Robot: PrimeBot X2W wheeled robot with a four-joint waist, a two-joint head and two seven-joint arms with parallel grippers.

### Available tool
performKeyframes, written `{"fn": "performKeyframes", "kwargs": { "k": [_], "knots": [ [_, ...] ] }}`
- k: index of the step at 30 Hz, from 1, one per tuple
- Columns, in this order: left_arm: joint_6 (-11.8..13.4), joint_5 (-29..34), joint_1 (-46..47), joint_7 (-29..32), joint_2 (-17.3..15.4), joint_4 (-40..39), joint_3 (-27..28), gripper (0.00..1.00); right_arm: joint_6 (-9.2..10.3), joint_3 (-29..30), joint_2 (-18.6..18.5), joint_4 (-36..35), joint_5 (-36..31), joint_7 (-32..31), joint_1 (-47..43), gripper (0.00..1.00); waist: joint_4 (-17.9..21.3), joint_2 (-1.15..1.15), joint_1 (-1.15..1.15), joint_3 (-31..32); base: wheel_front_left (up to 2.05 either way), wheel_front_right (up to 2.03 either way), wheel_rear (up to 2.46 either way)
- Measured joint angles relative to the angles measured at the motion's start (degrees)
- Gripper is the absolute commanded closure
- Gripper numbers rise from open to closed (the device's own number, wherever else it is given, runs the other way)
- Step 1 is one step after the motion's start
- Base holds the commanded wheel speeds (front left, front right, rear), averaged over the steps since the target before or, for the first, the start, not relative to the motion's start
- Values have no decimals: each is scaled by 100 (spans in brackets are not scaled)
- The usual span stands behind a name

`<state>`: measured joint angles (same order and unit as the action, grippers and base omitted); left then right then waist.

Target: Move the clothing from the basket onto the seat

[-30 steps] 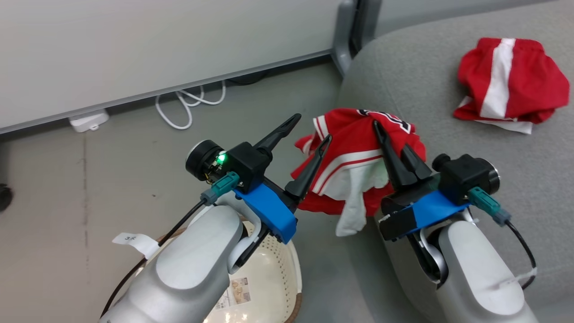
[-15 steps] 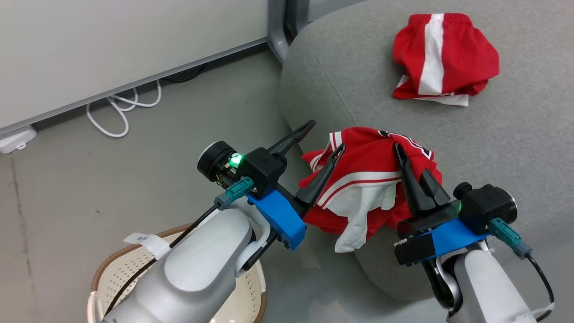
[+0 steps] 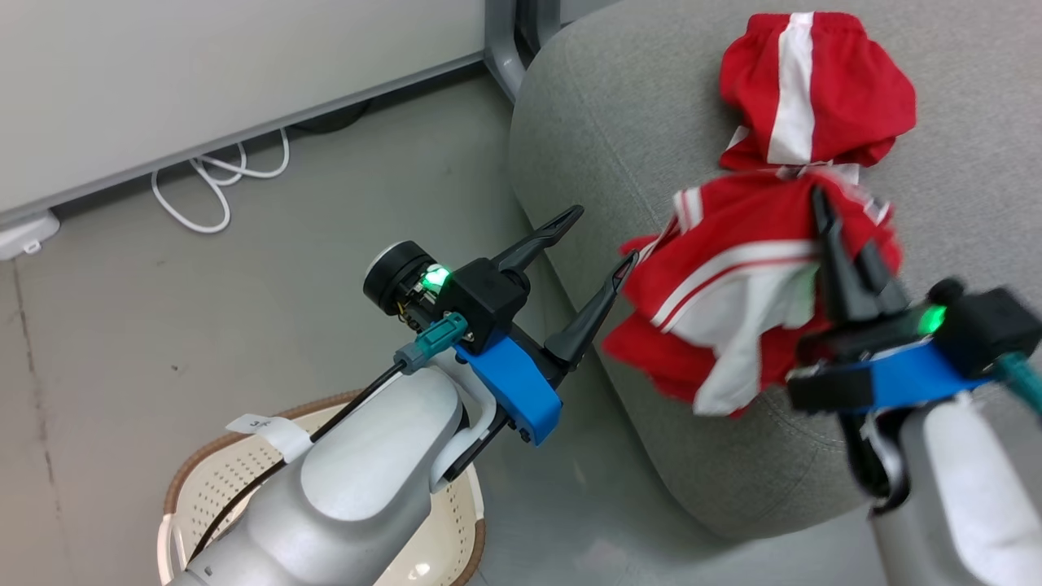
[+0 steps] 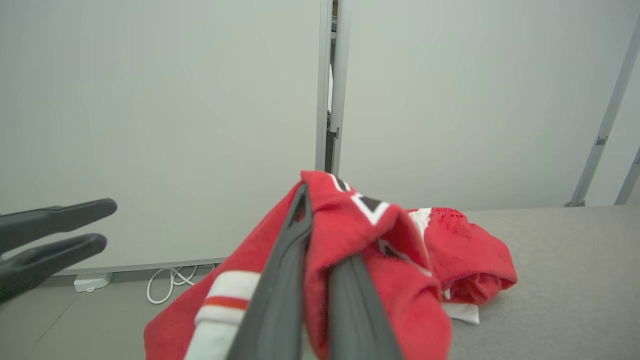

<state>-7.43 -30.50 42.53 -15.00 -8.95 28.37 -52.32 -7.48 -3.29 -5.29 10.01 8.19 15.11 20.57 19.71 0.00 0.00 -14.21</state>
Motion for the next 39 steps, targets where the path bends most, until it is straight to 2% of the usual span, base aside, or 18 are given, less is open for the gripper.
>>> {"fn": "performKeyframes", "kwargs": {
  "k": [9,14,20,24,27,30,39],
  "knots": [
    [0,192,420,104,-132,-108,-46,0,-1,957,-583,-485,24,1,1816,100,-174,0,1,-790,0,0,0],
    [0,363,737,229,-276,-276,-88,0,-1,1752,-1143,-415,112,2,3006,100,-247,0,1,-1465,0,0,0],
    [40,536,1009,264,-427,-441,-109,0,-1,2414,-1978,225,154,1,3863,100,-327,0,1,-2264,0,0,0],
    [94,586,1102,272,-506,-519,-96,0,0,2718,-2323,975,234,3,4044,100,-367,0,1,-2681,0,0,0],
    [129,583,1112,272,-568,-536,-69,0,-1,2550,-2310,1549,250,0,4021,100,-382,0,2,-2917,0,0,0],
    [157,581,1112,271,-606,-570,-68,0,-1,2546,-2080,2007,415,0,3963,100,-384,0,2,-3066,0,0,0],
    [183,577,1167,246,-569,-612,-98,0,0,2501,-1480,2703,506,1,3414,100,-485,0,1,-3123,0,0,0]
  ]
}}
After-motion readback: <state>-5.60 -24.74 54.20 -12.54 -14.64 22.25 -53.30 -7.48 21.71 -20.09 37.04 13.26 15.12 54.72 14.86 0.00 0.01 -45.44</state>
